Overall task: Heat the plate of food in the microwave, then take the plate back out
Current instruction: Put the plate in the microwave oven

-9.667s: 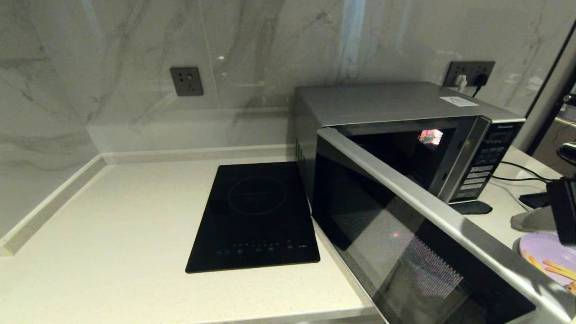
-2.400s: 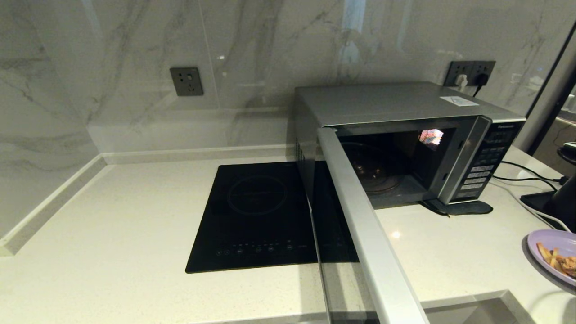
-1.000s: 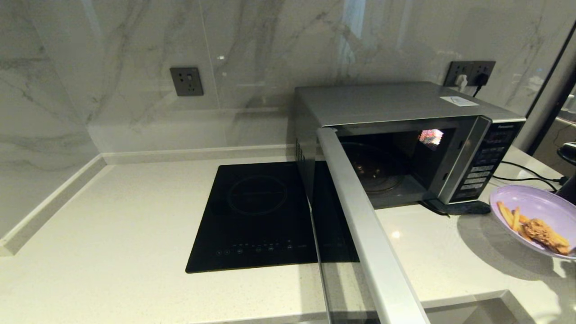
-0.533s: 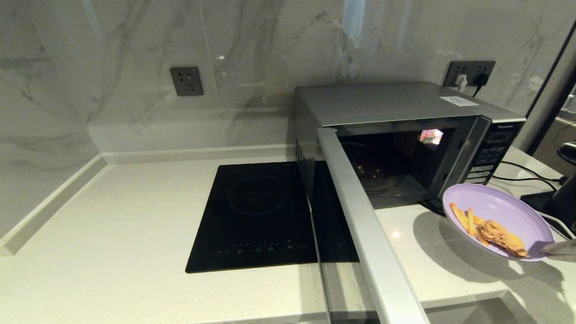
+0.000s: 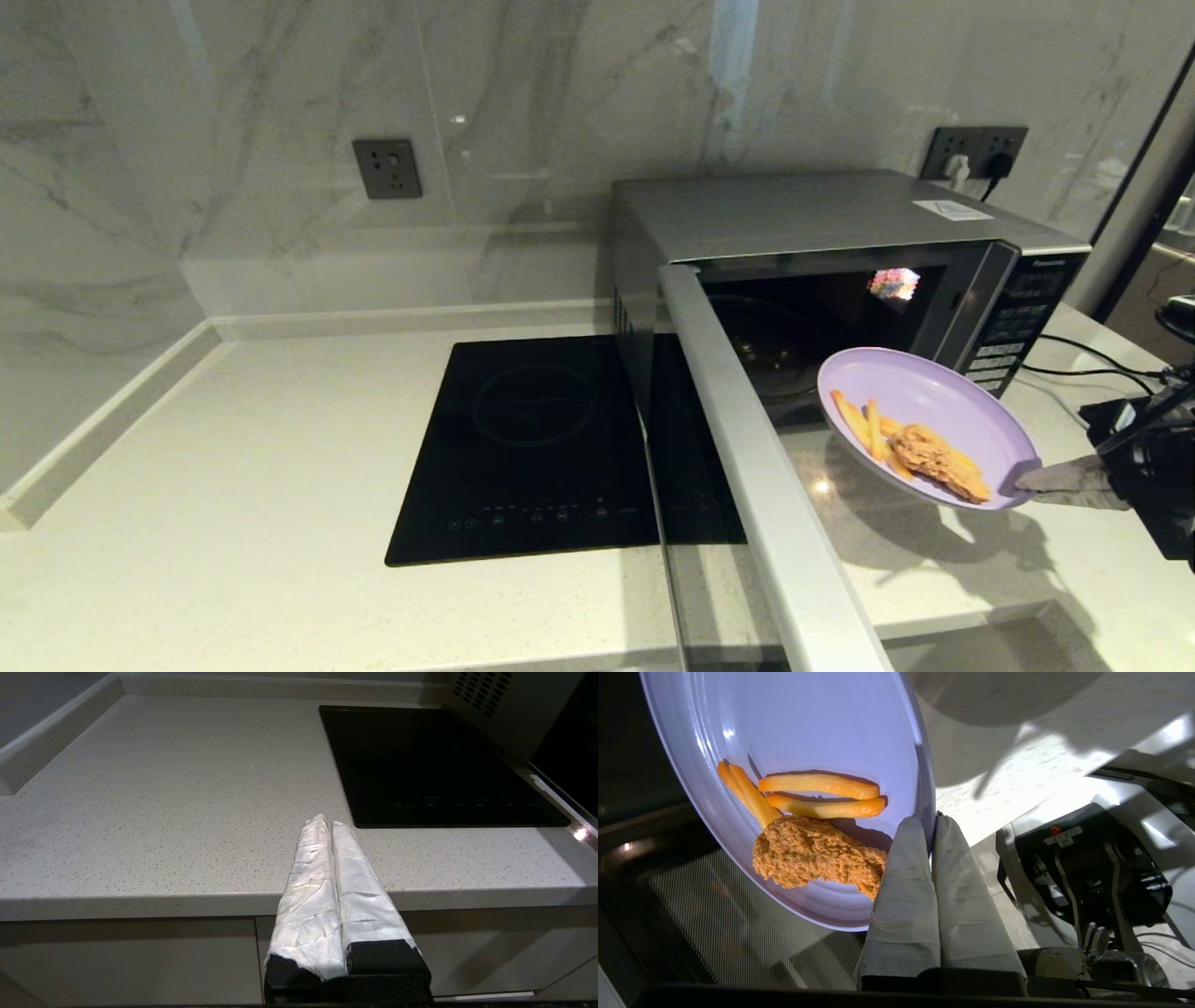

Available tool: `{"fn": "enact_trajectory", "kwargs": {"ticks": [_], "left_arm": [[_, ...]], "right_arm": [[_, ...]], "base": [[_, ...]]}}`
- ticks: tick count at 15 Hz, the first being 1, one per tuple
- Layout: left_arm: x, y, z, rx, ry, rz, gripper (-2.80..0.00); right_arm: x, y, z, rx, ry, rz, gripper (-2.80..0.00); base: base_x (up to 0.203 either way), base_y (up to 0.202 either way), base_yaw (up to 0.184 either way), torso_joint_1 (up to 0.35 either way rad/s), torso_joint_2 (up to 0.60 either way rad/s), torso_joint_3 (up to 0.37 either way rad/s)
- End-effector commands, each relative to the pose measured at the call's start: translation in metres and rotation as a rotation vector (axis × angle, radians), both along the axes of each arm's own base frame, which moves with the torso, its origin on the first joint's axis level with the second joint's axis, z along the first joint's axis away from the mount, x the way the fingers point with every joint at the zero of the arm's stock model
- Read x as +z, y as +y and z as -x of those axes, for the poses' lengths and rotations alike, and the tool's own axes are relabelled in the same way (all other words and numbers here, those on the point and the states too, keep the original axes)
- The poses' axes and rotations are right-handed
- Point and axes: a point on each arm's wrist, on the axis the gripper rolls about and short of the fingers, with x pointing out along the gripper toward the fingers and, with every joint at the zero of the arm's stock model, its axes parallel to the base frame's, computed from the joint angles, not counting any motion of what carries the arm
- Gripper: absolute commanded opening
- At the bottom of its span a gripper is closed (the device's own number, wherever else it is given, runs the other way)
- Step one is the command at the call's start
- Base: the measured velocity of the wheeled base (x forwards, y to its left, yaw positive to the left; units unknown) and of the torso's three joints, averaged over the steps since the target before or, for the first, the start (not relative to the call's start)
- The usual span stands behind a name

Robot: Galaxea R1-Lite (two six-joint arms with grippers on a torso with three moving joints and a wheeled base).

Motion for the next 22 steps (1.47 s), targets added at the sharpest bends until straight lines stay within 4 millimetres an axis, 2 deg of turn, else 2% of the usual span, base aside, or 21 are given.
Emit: {"fn": "enact_trajectory", "kwargs": {"ticks": [1,8,14,18,22], "left_arm": [[0.000,0.000,0.000,0.001,0.001,0.001,-2.80],[0.000,0.000,0.000,0.001,0.001,0.001,-2.80],[0.000,0.000,0.000,0.001,0.001,0.001,-2.80],[0.000,0.000,0.000,0.001,0.001,0.001,-2.80],[0.000,0.000,0.000,0.001,0.001,0.001,-2.80]], "right_arm": [[0.005,0.017,-0.013,0.065,-0.010,-0.008,-2.80],[0.004,0.053,-0.082,0.053,0.001,0.112,-2.80],[-0.001,0.079,-0.138,-0.020,-0.038,0.087,-2.80],[-0.009,0.084,-0.166,-0.051,-0.040,0.060,-2.80],[-0.026,0.086,-0.184,-0.056,-0.020,0.062,-2.80]], "base": [[0.000,0.000,0.000,0.000,0.00,0.000],[0.000,0.000,0.000,0.000,0.00,0.000],[0.000,0.000,0.000,0.000,0.00,0.000],[0.000,0.000,0.000,0.000,0.00,0.000],[0.000,0.000,0.000,0.000,0.00,0.000]]}}
